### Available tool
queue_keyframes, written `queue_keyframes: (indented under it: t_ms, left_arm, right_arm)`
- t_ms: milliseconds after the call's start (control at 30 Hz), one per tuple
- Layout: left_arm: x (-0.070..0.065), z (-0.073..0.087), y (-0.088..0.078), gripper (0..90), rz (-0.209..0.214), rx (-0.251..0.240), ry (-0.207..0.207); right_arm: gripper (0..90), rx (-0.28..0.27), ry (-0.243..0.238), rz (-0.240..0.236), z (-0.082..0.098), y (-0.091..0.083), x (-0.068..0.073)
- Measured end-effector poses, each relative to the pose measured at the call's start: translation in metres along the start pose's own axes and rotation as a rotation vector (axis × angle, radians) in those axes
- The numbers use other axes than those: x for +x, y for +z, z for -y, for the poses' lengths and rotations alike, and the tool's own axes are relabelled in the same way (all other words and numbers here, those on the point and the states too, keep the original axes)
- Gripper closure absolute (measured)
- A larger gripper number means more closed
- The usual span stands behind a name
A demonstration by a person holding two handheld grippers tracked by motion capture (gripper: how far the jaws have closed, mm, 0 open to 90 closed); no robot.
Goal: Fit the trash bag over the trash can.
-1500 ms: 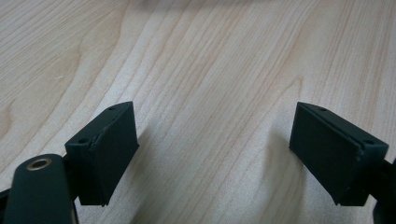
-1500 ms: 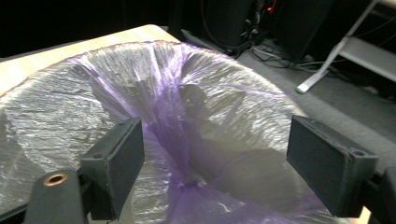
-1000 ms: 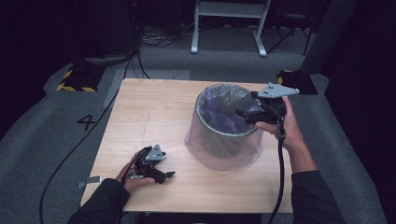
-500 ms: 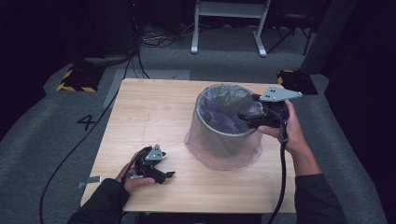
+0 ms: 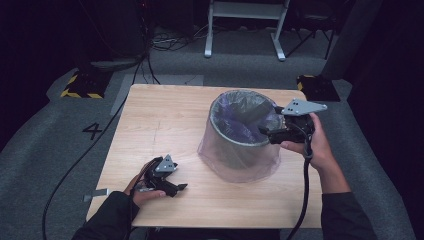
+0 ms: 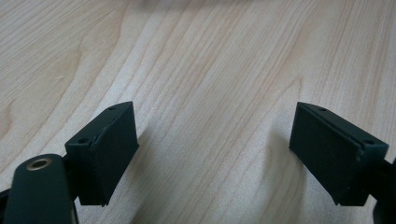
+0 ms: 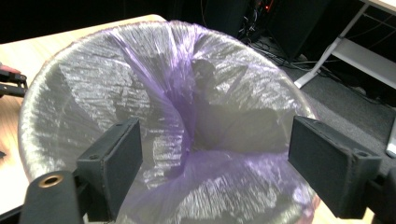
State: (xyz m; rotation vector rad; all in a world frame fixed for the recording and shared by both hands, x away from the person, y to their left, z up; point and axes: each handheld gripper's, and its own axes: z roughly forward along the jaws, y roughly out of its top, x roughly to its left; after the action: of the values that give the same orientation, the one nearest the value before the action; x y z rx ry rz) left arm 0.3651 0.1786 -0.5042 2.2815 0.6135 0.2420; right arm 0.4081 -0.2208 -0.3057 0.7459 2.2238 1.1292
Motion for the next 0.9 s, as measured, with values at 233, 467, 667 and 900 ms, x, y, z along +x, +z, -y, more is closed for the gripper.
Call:
queue_keyframes:
  t_ms: [233, 467, 667, 900]
  left_arm:
    - [0.000, 0.000, 0.000, 14.8, 0.000, 0.000, 0.000]
    - [0.000, 0.000, 0.000, 14.8, 0.000, 0.000, 0.000]
    - [0.000, 0.000, 0.000, 14.8, 0.000, 0.000, 0.000]
    - [0.000, 0.000, 0.000, 14.8, 0.000, 0.000, 0.000]
  right_arm:
    - [17.7, 0.016, -0.004, 0.008, 0.007, -0.005, -0.001]
    - [17.8, 0.035, -0.015, 0.016, 0.011, -0.009, -0.001]
    - [17.8, 0.033, -0.018, 0.012, 0.013, -0.014, 0.000]
    - [17.7, 0.034, -0.019, 0.010, 0.018, -0.017, 0.001]
